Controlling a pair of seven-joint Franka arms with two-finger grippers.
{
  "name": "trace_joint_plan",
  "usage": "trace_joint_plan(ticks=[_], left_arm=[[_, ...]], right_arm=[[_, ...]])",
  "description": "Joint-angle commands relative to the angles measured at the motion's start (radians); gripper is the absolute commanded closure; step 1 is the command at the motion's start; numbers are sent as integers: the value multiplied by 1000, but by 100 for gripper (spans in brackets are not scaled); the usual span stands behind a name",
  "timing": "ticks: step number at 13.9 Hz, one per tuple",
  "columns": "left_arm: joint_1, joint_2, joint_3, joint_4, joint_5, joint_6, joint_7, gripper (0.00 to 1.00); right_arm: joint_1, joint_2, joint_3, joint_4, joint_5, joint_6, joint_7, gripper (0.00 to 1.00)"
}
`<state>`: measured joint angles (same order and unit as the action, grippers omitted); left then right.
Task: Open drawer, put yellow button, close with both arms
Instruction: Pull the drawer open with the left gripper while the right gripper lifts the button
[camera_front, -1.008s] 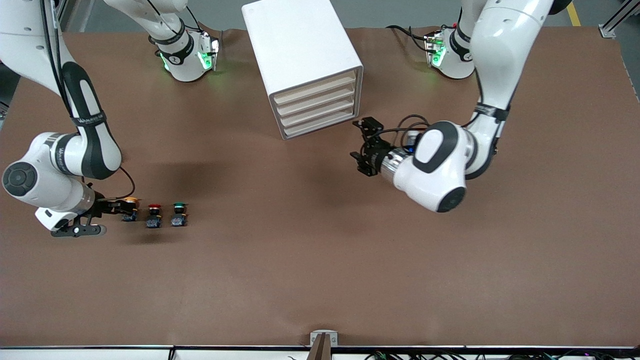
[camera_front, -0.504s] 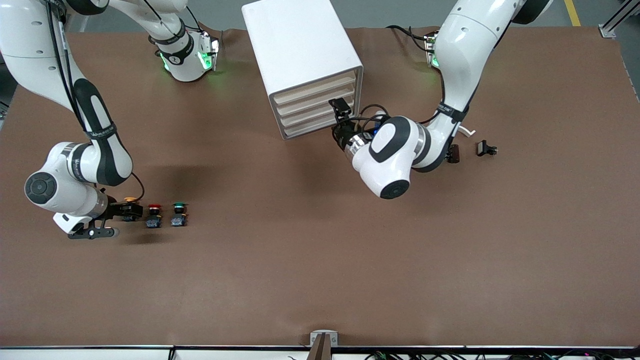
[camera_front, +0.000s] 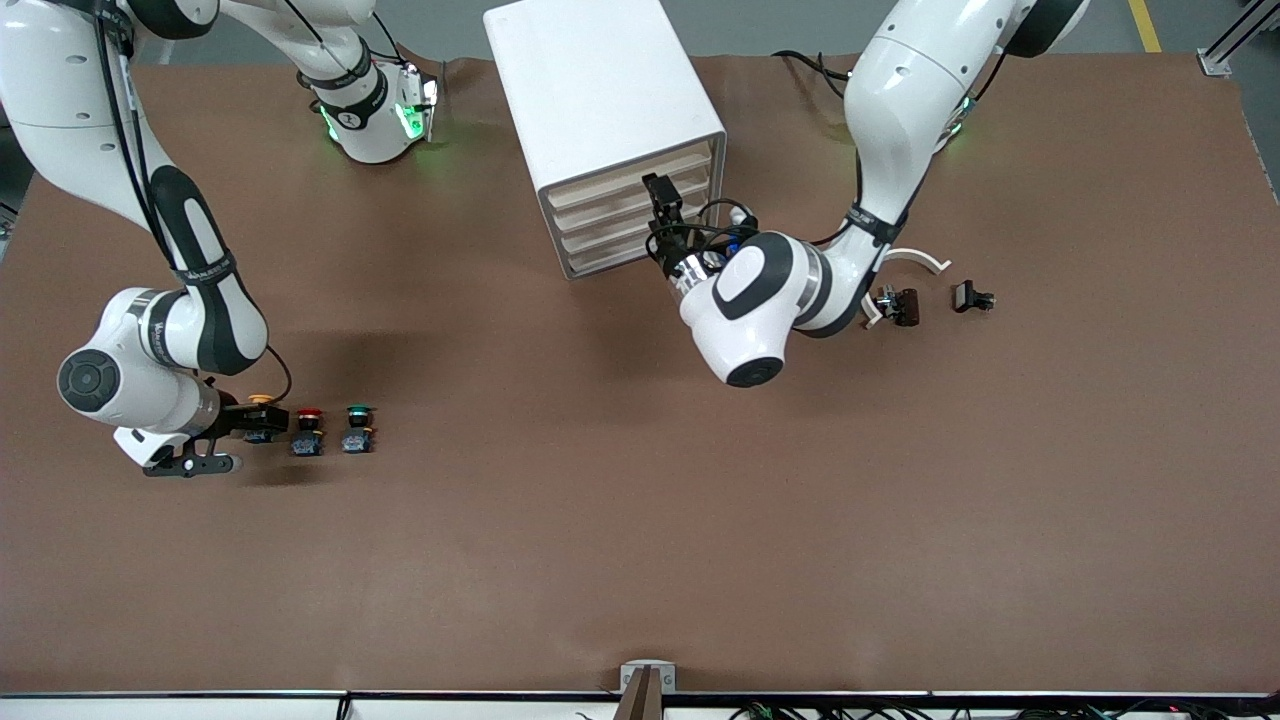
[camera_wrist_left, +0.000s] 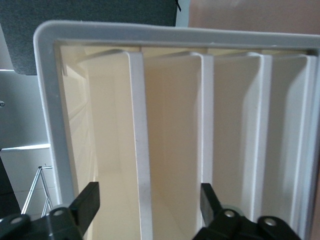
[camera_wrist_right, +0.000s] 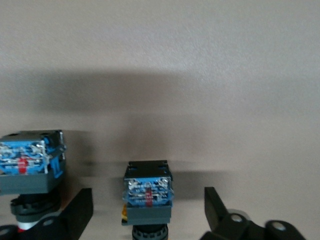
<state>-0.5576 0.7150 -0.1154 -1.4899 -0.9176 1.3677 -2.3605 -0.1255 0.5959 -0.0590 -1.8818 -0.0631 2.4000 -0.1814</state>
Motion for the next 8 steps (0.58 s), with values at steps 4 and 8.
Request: trace_joint_plan(ticks=[4, 8], left_arm=[[-42, 21, -1, 8, -26, -41, -36, 40], [-44, 23, -1, 10, -26, -39, -28, 94]], right_arm=[[-22, 15, 15, 10, -7, -5, -3, 40], [-19, 15, 16, 18, -7, -10, -4, 63]])
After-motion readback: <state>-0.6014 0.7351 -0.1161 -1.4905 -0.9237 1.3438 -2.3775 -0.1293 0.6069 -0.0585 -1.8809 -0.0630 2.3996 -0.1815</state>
